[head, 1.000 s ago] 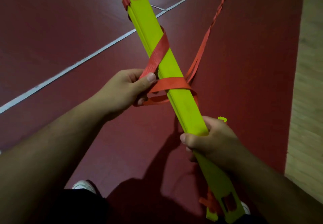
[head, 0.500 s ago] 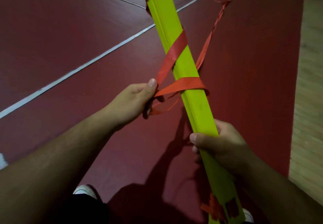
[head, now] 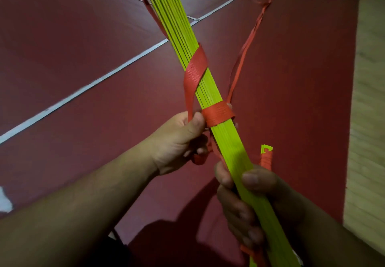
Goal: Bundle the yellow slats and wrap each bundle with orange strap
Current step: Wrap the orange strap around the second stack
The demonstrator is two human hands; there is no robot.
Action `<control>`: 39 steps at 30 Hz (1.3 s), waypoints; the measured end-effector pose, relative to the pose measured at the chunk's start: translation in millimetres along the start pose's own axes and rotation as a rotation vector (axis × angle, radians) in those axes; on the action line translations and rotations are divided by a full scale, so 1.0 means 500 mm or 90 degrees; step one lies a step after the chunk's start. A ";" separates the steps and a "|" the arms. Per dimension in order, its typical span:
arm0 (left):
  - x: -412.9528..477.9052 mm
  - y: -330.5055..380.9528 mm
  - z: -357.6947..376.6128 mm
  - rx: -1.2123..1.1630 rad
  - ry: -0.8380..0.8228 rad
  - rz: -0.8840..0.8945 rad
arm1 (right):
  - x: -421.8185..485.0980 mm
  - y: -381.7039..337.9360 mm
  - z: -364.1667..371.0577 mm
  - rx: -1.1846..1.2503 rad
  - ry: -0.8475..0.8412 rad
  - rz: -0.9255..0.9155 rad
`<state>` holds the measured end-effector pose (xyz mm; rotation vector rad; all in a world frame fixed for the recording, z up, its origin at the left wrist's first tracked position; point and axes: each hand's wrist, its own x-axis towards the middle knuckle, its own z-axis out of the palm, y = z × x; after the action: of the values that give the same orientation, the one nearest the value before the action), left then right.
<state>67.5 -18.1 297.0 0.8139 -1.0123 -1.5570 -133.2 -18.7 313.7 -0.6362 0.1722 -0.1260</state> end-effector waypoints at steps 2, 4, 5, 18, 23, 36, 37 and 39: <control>0.002 0.003 -0.005 0.019 0.038 0.010 | -0.003 -0.007 -0.007 0.015 -0.034 0.036; -0.001 0.003 -0.004 0.044 0.048 0.020 | -0.009 -0.018 -0.017 -0.018 -0.005 0.071; -0.002 0.002 -0.005 0.049 0.056 0.024 | -0.011 -0.025 -0.023 -0.056 0.042 0.083; 0.010 0.027 -0.002 0.276 0.262 0.083 | 0.034 -0.002 -0.024 -0.999 0.798 -0.013; -0.006 0.063 -0.065 0.339 0.147 0.087 | 0.016 -0.037 0.010 -0.690 0.602 0.001; -0.001 0.031 -0.063 0.164 0.158 0.028 | -0.006 -0.043 0.002 -0.483 0.419 0.135; 0.002 0.029 -0.059 0.174 0.199 0.032 | -0.003 -0.044 -0.007 -0.606 0.488 0.111; 0.005 0.030 -0.040 0.193 0.287 0.018 | 0.002 -0.029 -0.023 -0.891 0.636 0.083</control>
<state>90.7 -25.8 302.3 1.2868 -0.9252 -1.1342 -135.2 -37.2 313.2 -1.9156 1.3385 -0.1803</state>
